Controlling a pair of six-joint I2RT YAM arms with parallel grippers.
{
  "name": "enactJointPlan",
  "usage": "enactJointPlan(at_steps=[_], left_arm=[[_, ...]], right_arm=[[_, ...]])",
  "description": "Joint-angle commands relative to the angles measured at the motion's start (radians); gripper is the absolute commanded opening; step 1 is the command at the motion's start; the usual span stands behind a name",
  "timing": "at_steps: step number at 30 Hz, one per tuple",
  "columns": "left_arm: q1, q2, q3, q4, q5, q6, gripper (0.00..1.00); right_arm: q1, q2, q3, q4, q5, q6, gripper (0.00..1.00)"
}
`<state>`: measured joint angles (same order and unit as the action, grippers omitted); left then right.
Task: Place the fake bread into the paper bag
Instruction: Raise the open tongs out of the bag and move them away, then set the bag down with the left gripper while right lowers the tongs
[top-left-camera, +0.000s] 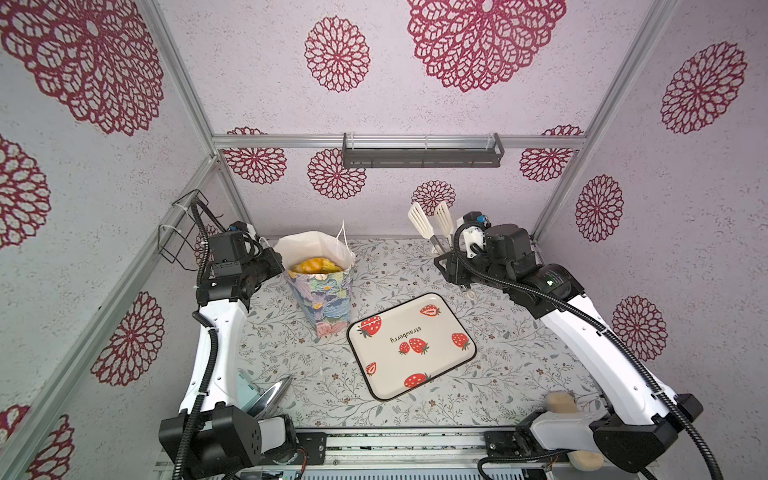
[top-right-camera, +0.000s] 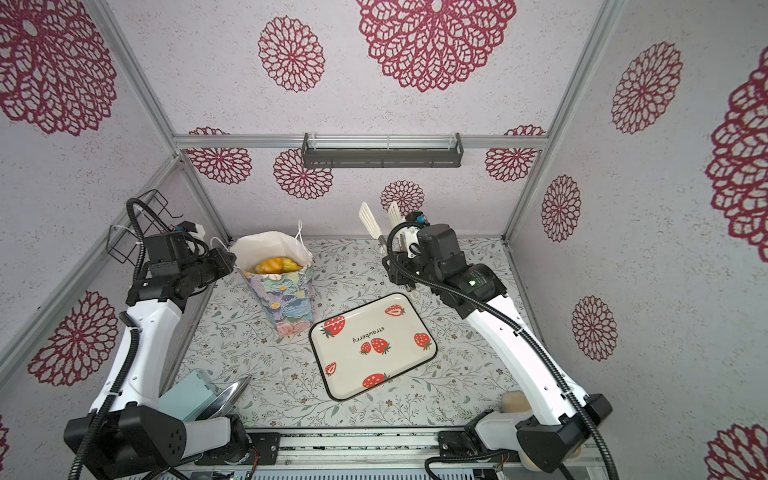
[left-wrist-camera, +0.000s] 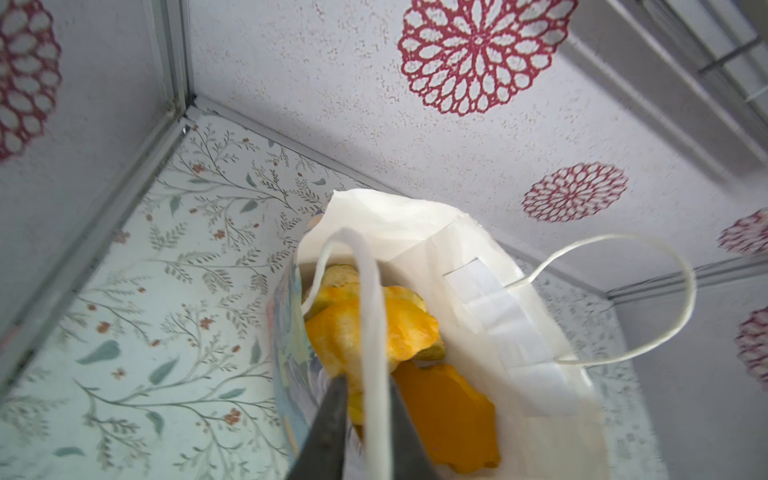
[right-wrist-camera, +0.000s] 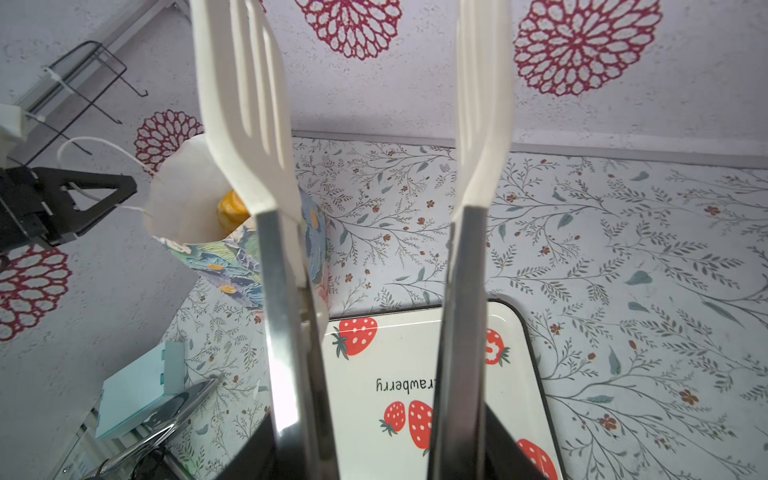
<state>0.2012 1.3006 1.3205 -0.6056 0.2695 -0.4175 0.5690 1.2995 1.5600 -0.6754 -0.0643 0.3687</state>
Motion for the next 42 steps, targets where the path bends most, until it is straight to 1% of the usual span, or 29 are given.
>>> enactJointPlan(at_steps=[1,2,5,8,11,13,24,30,36,42], left_arm=[[0.005,-0.014,0.017,0.005,-0.01,-0.001,0.35],[0.005,-0.016,0.017,0.006,-0.01,-0.002,0.42],[0.006,-0.021,0.017,0.007,-0.006,-0.006,0.57],[0.004,-0.03,0.014,0.007,-0.002,-0.012,0.7],[0.003,-0.045,0.011,0.007,-0.001,-0.018,0.8],[0.001,-0.058,0.008,0.007,0.002,-0.022,0.98],[-0.002,-0.144,-0.027,-0.022,-0.013,-0.023,0.97],[-0.003,-0.217,-0.069,-0.047,-0.014,-0.023,0.97],[-0.003,-0.288,-0.134,-0.086,-0.052,-0.01,0.97],[-0.006,-0.326,-0.219,-0.081,-0.007,-0.031,0.97]], right_arm=[[-0.029,-0.053,-0.015,0.068,-0.009,0.028,0.53],[-0.038,-0.058,-0.025,0.069,-0.01,0.03,0.53],[-0.066,-0.072,-0.053,0.074,-0.02,0.036,0.52],[-0.094,-0.086,-0.08,0.08,-0.034,0.04,0.53],[-0.129,-0.097,-0.103,0.083,-0.05,0.044,0.52],[-0.153,-0.107,-0.116,0.086,-0.064,0.045,0.53],[-0.294,-0.124,-0.181,0.088,-0.143,0.045,0.52],[-0.371,-0.123,-0.259,0.113,-0.192,0.05,0.52],[-0.434,-0.12,-0.325,0.135,-0.222,0.058,0.52],[-0.473,-0.113,-0.363,0.152,-0.238,0.059,0.52]])
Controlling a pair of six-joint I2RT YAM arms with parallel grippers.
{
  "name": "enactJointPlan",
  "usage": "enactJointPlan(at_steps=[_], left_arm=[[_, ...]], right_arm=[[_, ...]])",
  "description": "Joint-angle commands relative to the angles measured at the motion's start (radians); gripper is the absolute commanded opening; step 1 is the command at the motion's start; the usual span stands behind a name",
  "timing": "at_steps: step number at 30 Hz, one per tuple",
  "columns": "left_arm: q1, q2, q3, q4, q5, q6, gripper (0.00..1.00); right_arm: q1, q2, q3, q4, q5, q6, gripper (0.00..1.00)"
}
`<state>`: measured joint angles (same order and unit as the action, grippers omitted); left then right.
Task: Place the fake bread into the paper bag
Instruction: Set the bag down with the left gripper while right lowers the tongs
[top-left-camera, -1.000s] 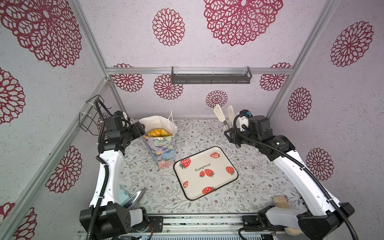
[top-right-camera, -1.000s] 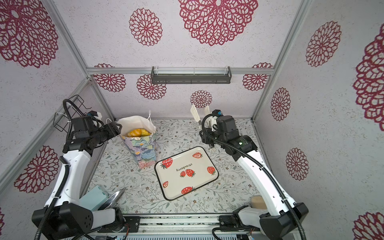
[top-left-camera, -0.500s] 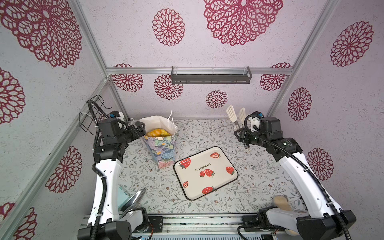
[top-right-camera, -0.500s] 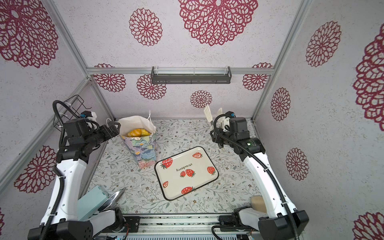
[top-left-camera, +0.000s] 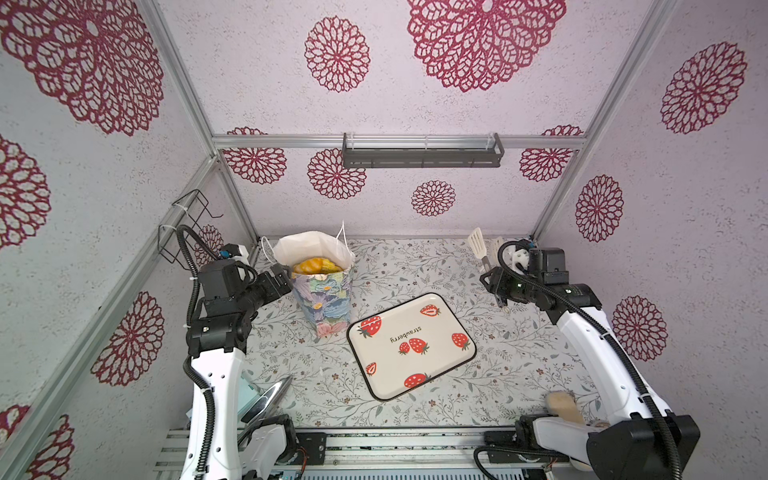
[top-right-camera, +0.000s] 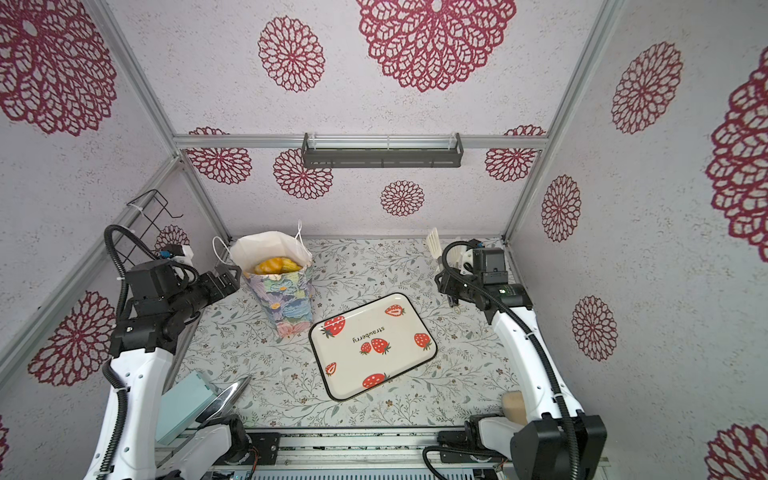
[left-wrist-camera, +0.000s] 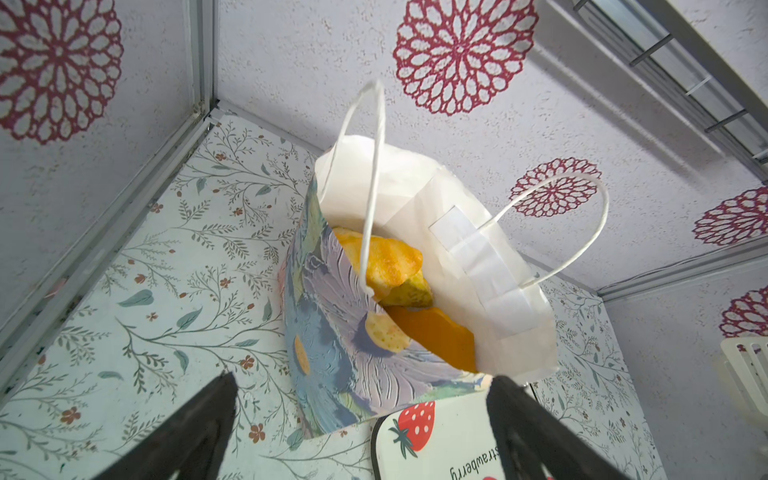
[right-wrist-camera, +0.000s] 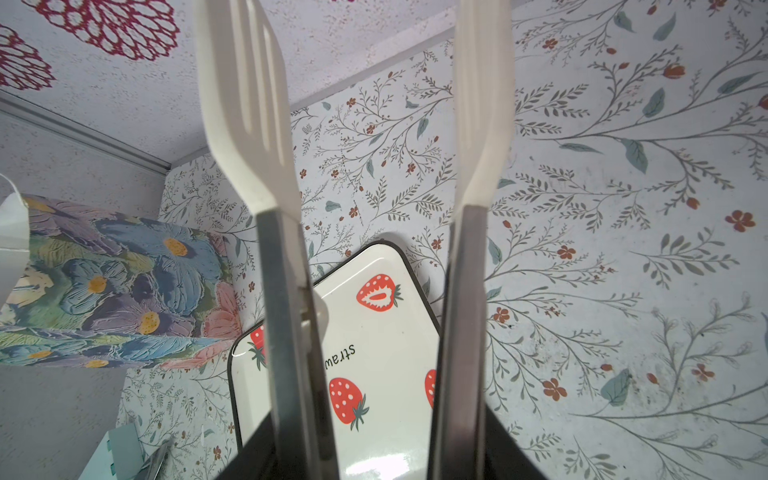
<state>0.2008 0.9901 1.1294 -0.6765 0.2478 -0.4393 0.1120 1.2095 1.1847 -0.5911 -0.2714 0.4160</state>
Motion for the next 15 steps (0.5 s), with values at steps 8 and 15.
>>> enactJointPlan(at_steps=[8,15], left_arm=[[-0.027,-0.095,-0.17,0.023,-0.028,-0.057,0.97],[-0.059,-0.153,-0.255,0.01,-0.101,-0.089,0.97]], right_arm=[[-0.058,0.037,-0.011,0.06,0.007,0.011,0.52],[-0.065,0.116,-0.034,0.072,0.093,0.019,0.52]])
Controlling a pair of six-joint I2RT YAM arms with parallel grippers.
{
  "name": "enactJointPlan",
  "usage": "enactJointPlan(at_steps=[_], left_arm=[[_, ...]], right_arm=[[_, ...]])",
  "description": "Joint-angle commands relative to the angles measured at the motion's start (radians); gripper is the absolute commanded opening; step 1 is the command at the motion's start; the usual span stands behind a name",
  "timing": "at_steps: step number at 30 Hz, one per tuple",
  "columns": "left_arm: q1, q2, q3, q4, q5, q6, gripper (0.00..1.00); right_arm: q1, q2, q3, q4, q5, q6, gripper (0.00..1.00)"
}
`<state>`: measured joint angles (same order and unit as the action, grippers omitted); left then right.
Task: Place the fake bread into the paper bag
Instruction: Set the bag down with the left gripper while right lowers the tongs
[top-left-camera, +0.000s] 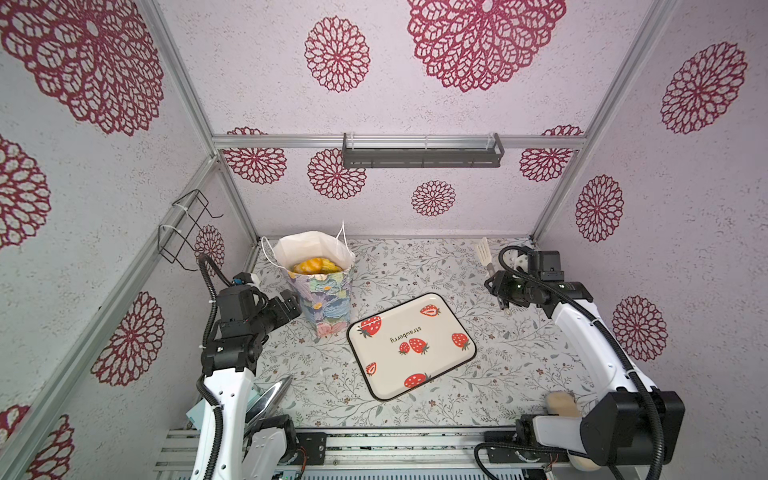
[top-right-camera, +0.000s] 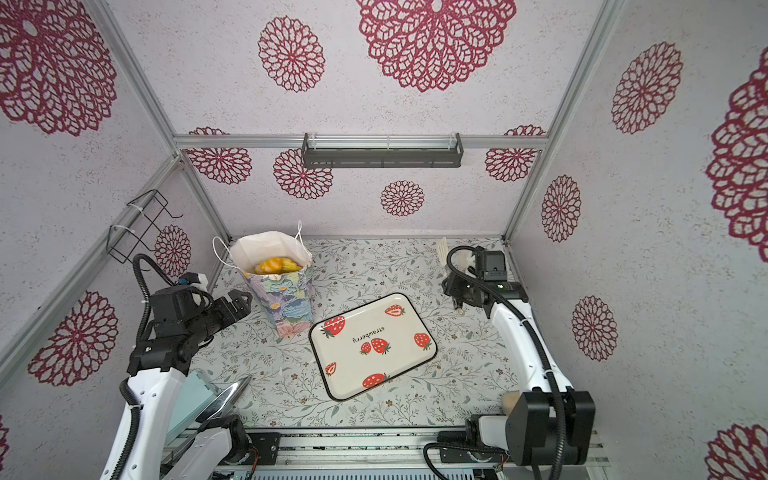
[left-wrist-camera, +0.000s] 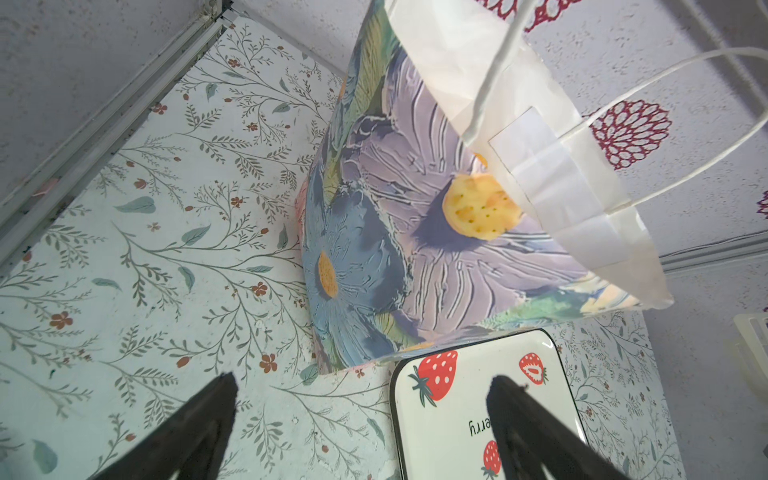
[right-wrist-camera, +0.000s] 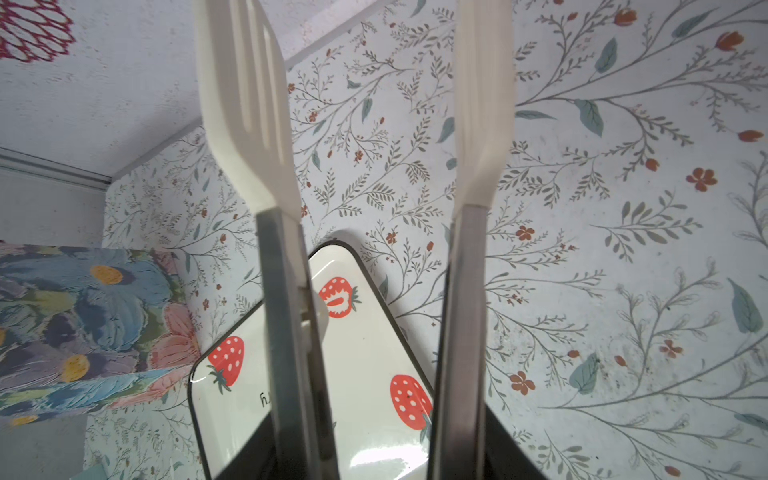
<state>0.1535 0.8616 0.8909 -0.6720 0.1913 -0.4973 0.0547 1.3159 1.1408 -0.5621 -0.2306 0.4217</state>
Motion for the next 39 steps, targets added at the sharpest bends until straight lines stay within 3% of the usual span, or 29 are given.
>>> enactJointPlan(at_steps=[1,19,39], left_arm=[[-0.015,-0.032,-0.027,0.006,-0.05,-0.036,0.97],[-0.032,-0.063,-0.115,0.005,-0.069,-0.093,0.97],[-0.042,-0.082,-0.144,0.029,-0.049,-0.105,0.97]], right_arm=[[-0.009,0.023,0.007,0.046,0.058,0.01,0.52],[-0.01,0.258,0.005,0.067,0.204,-0.047,0.53],[0.001,0.475,0.072,0.058,0.24,-0.077,0.54]])
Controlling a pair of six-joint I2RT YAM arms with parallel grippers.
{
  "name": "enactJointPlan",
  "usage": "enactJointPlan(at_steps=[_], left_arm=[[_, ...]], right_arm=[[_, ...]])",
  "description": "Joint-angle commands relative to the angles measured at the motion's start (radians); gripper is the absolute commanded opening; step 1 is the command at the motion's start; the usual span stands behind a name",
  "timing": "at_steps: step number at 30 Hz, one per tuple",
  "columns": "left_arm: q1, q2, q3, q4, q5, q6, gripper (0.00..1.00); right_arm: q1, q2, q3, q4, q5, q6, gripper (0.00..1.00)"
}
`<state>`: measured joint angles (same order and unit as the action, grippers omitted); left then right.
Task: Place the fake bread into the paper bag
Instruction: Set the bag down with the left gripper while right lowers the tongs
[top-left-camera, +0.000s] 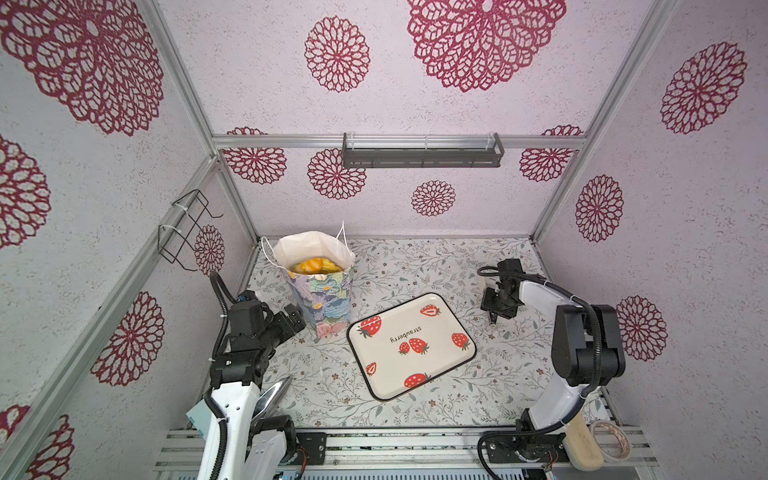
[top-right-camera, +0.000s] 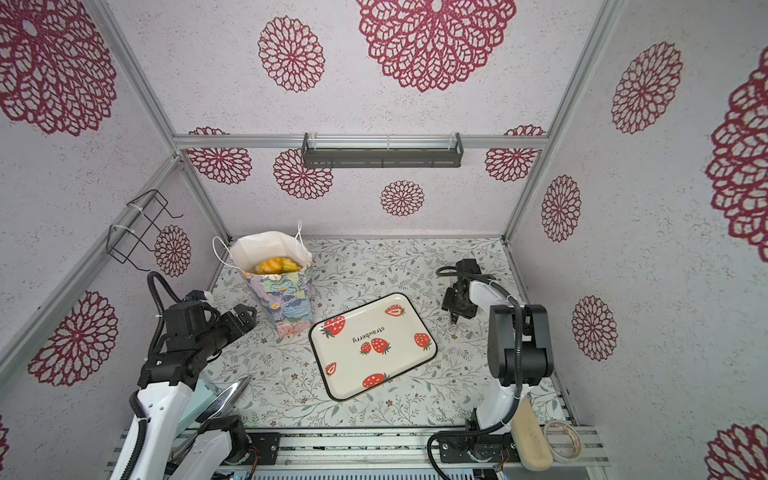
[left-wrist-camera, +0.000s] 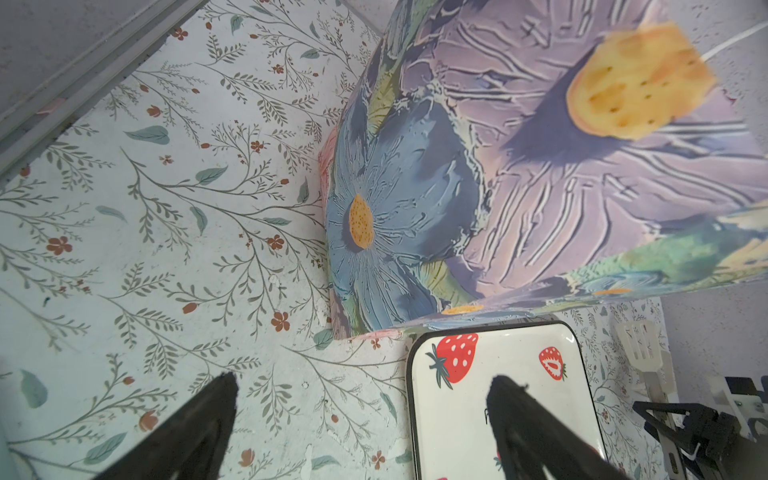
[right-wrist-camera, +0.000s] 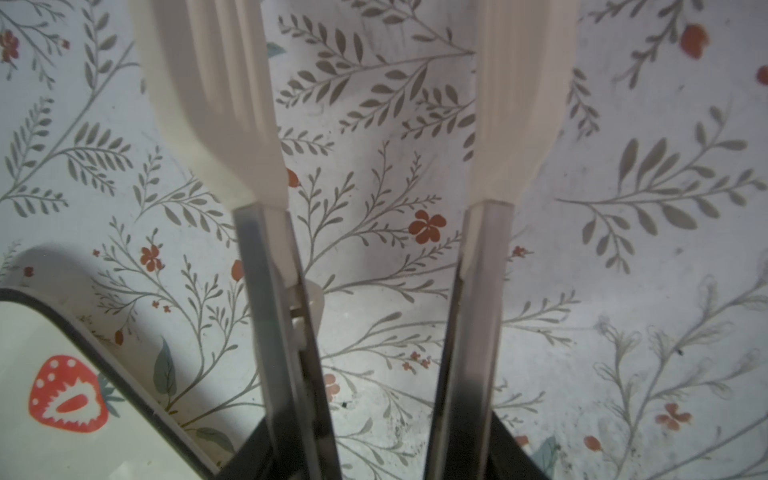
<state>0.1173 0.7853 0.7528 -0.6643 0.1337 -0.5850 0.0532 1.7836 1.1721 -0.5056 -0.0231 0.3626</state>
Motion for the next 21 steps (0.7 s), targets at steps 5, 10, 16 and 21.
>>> enactJointPlan(at_steps=[5,10,16,21], left_arm=[[-0.007,-0.008,-0.009,0.026,0.008,-0.02,0.97],[-0.005,0.011,-0.01,0.033,0.025,-0.021,0.97],[-0.006,0.018,-0.012,0.034,0.027,-0.02,0.97],[-0.009,0.022,-0.009,0.029,0.023,-0.02,0.97]], right_arm=[[0.033,0.049,0.073,-0.033,0.089,-0.038,0.54],[0.063,0.079,0.093,-0.051,0.132,-0.049,0.55],[0.075,0.108,0.096,-0.059,0.117,-0.066,0.57],[0.077,0.124,0.098,-0.062,0.118,-0.071,0.64]])
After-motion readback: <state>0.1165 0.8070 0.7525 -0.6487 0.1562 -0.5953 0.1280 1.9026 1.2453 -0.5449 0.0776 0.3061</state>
